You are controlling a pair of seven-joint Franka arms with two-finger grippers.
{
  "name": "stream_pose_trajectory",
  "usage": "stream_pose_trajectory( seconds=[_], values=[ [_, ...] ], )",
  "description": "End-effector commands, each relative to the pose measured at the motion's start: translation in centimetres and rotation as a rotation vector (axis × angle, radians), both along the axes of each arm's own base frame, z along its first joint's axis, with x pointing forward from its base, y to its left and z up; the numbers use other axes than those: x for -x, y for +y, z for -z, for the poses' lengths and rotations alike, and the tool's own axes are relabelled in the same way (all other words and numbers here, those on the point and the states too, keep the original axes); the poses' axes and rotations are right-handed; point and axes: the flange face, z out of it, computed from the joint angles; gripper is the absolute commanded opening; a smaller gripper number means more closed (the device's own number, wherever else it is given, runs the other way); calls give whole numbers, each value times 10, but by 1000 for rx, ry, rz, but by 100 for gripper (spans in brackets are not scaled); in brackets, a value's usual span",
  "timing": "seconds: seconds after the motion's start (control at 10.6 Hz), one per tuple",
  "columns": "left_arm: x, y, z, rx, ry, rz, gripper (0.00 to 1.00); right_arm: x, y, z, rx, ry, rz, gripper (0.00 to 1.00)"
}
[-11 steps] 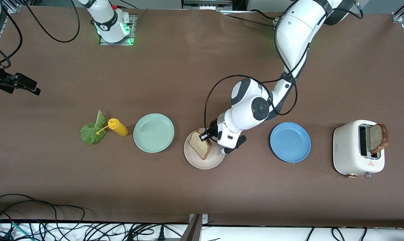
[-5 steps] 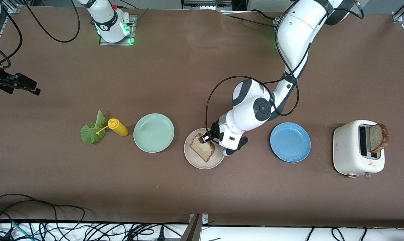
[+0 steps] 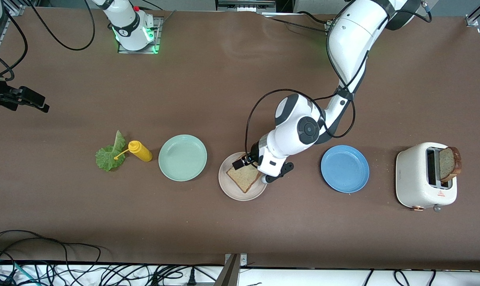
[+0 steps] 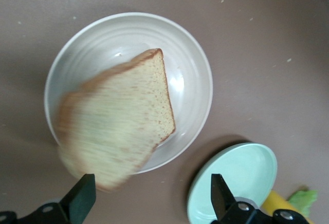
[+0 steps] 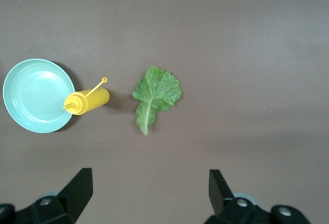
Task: Make sandwich on beige plate with both arms
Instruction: 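Lower the bread flat onto the beige plate and open the left gripper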
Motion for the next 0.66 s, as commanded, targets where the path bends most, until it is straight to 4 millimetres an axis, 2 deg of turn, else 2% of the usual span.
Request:
stream_pose_trajectory(
  seconds=[0.0, 0.38, 0.47, 0.57],
  values=[
    [2, -2, 0, -46, -13, 60, 100, -5, 2, 5, -4, 20, -18, 100],
    [6, 10, 0, -104, 54, 124, 100, -6, 2, 9, -5, 32, -17, 100],
    [4, 21, -11, -122, 70, 150, 100, -6, 1, 12, -8, 38, -15, 100],
    [-6, 42, -25, -129, 65, 159, 100, -12, 2, 22, -11, 46, -12, 100]
  ],
)
